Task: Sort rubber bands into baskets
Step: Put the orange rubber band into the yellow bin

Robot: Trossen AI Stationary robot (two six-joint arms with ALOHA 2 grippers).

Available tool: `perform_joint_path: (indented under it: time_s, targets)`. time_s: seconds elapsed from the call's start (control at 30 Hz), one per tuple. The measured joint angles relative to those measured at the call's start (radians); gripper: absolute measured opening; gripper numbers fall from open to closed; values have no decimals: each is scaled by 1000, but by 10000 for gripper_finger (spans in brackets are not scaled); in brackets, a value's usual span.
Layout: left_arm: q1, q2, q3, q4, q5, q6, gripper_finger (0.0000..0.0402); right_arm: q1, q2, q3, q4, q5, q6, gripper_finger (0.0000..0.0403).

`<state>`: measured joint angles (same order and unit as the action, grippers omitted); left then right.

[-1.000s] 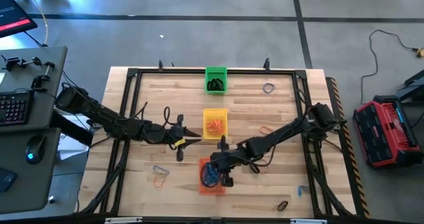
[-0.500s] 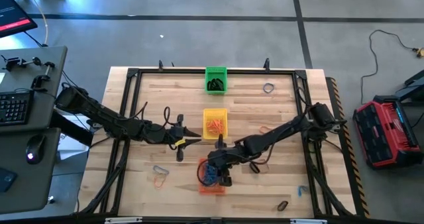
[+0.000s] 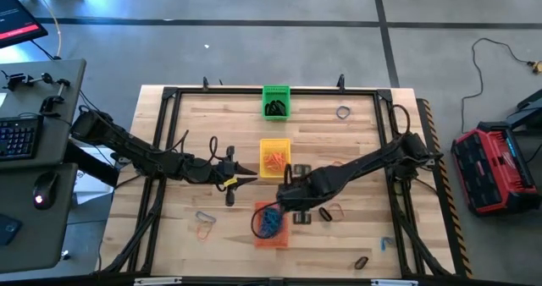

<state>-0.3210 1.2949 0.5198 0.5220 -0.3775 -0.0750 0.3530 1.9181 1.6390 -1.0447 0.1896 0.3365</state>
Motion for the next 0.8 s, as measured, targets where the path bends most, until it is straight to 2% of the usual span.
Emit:
perform_joint_path:
  time_s: [0.1, 0.2, 0.37, 0.53, 0.8]
  targets:
    - [0, 0, 0, 0, 0, 0, 55, -16, -29, -50, -76, 81, 25, 165]
    - [0, 0, 0, -1, 0, 0, 55, -57, -95, -192, -36, 87, 64, 165]
    - [0, 0, 0, -1, 0, 0, 55, -146, -263, -493, 123, 61, 153, 165]
    - [0, 0, 0, 0, 0, 4, 55, -267, -412, -736, 174, 67, 278, 165]
    - [1, 0, 0, -1, 0, 0, 55, -388, -466, -968, 429, -18, 246, 165]
